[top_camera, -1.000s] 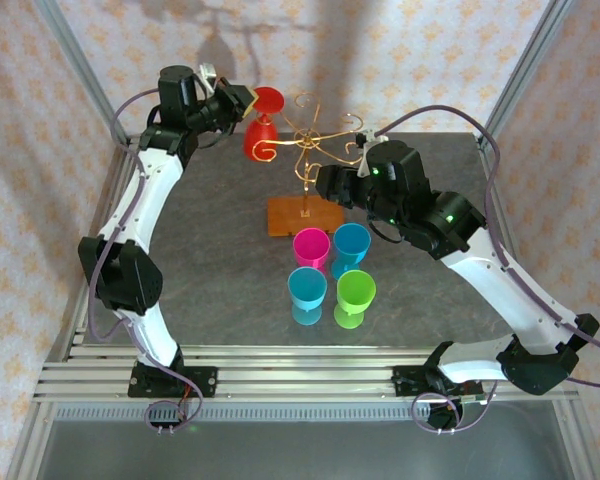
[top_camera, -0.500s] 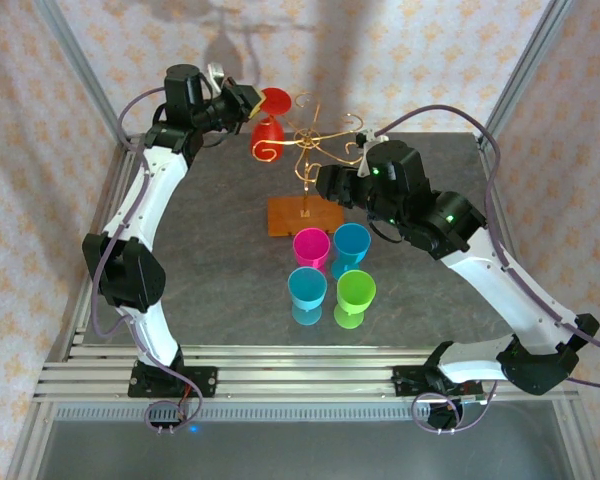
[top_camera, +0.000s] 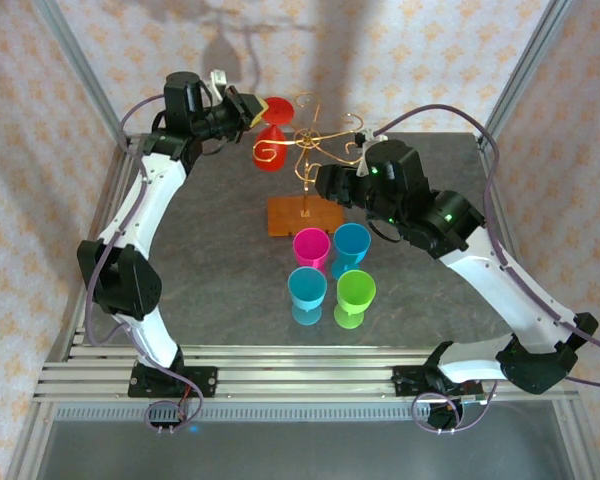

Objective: Take the wine glass off the wine glass rack

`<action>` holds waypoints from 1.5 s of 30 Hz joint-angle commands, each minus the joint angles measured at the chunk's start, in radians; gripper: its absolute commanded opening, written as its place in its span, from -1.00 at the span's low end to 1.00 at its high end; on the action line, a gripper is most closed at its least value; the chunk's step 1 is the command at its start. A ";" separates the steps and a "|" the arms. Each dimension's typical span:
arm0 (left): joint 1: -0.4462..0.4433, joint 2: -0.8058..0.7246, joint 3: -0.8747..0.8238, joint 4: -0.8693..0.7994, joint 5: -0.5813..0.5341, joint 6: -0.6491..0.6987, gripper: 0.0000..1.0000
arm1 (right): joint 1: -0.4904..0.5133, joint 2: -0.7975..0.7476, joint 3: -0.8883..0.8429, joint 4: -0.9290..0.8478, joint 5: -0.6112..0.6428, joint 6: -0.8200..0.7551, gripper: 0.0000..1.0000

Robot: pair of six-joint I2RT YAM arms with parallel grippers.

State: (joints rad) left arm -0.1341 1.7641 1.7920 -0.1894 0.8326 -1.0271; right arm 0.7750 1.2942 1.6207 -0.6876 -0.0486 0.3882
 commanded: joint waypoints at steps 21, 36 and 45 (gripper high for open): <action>0.053 -0.194 -0.149 0.018 0.024 0.072 -1.00 | -0.006 0.005 0.039 0.005 0.001 0.006 0.11; 0.227 -0.302 -0.242 -0.231 0.053 0.246 -1.00 | -0.007 0.030 0.054 0.010 -0.025 0.021 0.11; 0.240 -0.315 -0.097 -0.784 -0.269 0.708 -1.00 | -0.006 0.029 0.009 0.030 -0.049 0.030 0.11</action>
State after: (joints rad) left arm 0.1047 1.4841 1.6642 -0.7784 0.7021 -0.5037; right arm 0.7750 1.3212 1.6463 -0.6865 -0.0834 0.4072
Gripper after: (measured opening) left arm 0.048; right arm 0.554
